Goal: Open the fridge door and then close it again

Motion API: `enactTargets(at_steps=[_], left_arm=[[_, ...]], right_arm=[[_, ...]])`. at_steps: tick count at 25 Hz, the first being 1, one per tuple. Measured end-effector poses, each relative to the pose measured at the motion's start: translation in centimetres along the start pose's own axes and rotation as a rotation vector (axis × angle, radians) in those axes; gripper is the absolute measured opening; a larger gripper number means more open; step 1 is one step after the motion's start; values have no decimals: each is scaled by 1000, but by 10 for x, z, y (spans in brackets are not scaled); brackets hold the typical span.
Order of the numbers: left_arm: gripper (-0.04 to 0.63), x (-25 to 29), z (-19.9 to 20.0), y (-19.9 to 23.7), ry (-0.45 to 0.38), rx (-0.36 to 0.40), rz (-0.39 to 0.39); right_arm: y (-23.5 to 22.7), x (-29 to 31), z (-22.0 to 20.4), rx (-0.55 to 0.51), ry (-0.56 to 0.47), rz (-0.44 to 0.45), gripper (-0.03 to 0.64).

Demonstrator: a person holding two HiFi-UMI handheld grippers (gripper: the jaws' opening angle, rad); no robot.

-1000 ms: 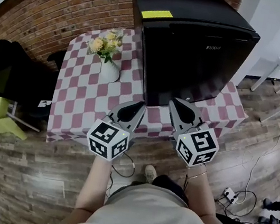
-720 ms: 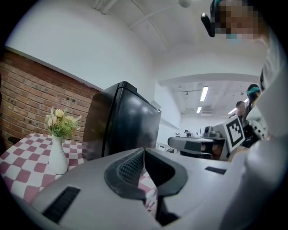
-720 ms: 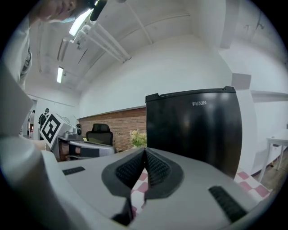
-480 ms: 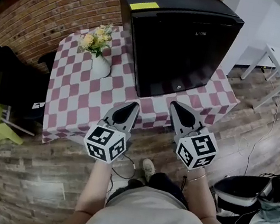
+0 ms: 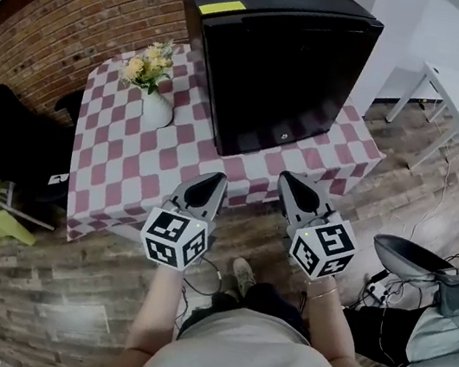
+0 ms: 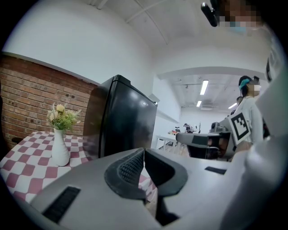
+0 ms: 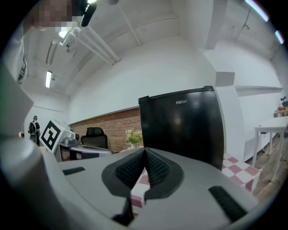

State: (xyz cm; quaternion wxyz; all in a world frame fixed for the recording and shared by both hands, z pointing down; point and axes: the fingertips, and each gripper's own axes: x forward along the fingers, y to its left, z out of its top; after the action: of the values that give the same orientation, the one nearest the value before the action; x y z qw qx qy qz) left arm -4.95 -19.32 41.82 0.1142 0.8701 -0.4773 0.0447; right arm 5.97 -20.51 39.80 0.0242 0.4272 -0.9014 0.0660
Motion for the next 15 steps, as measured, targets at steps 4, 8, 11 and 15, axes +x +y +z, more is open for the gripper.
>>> enactTargets(at_steps=[4, 8, 11, 15], left_arm=[[11, 0, -1, -6, 8, 3, -11], [11, -3, 4, -7, -6, -9, -6], [11, -3, 9, -8, -16, -3, -9], [11, -2, 13, -13, -27, -3, -21]], right_arm=[[5, -2, 3, 6, -10, 22, -2], [11, -1, 5, -3, -10, 44, -2], [14, 0, 7, -3, -13, 58, -2], [17, 0, 7, -15, -6, 59, -2]])
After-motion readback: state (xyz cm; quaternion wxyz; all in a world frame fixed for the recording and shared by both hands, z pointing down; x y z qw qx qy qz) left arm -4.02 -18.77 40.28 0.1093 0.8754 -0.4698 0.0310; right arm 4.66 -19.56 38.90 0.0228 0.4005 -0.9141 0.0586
